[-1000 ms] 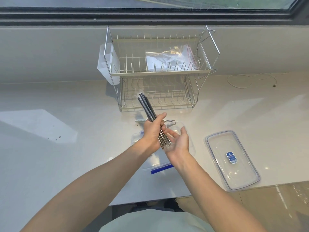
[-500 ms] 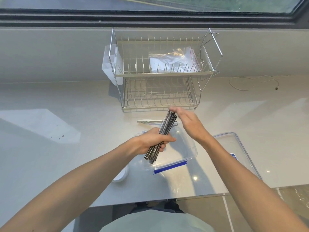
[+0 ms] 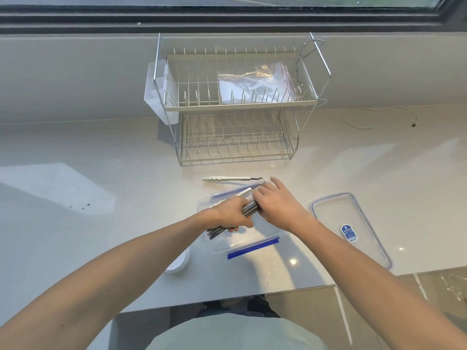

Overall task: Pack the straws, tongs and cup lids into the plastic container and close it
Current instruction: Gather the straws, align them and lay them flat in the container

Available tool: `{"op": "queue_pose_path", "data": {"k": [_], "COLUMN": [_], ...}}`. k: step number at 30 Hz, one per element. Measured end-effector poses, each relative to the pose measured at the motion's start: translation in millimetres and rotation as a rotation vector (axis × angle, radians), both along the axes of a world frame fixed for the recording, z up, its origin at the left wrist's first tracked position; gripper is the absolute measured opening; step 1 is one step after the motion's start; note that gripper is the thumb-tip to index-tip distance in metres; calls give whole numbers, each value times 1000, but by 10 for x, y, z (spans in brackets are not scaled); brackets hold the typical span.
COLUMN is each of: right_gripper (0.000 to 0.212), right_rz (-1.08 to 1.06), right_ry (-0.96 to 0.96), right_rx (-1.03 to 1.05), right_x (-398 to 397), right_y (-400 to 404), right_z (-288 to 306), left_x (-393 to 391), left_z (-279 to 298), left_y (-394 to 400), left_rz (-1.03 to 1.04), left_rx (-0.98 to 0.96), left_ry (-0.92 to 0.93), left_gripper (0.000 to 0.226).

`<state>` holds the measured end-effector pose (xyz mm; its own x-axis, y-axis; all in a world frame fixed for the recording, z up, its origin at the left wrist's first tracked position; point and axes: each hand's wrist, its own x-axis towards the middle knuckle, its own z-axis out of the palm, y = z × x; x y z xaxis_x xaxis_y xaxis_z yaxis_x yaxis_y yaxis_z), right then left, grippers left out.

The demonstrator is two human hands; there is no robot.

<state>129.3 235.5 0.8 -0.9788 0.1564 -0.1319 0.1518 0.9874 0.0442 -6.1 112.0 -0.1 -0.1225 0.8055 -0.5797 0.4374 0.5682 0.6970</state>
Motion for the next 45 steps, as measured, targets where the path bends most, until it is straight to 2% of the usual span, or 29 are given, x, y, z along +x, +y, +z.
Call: {"op": "queue_pose_path", "data": {"k": [2,5,7,10,12,15,19,21,24,25,27,29,30,35,42,45], "right_gripper": [11,16,17,19,21,24,21,37,65,68,54,27,20,24,27,23], "right_rz": [-2,-99,-156,-198,-218,-265,-368,-419,-445,-446,-412,-349,-317,-252,-324,-327], "right_ry": [-53,-222,-258,-294,-333,-408,-465,-476,-503,-505,-471,-413,-403,-486,-419,-408], "right_rx": [-7,-37,-45,-80,-108,-193,-387,-490,-596,-624,-616,-515,-453,-294,-347,-342], "right_x": [20,65,108,125,115,105,92,91,80,71,43,23,19,40,-18,-20], "right_y": [-45,-53,-34,-47,-84,-121,-67,-29,26,36,34,22,3,-62,-16,-21], "right_z": [-80,-190,-264,-394,-467,-550,-583,-597,-575,-568,-571,-591,-596,-650,-664,-681], "left_x": [15,20,24,40,78,155,168,150,134,130,119,111,110,87,93,104], "left_z": [-94,-230,-316,-484,-584,-676,-741,-751,-728,-723,-722,-740,-749,-810,-818,-843], "left_y": [-24,-108,-183,-308,-364,-410,-462,-458,-421,-414,-410,-407,-404,-415,-429,-439], "left_rz": [-6,-72,-150,-224,-203,-157,-96,-78,-164,-191,-221,-234,-234,-260,-225,-271], "left_rx": [-24,-15,19,82,76,9,-47,-69,-104,-112,-120,-108,-103,-100,-57,-61], "left_ry": [88,362,503,613,595,442,300,285,347,375,406,429,436,397,460,510], "left_gripper": [26,37,35,25,21,22,40,50,33,28,25,24,25,31,42,38]}}
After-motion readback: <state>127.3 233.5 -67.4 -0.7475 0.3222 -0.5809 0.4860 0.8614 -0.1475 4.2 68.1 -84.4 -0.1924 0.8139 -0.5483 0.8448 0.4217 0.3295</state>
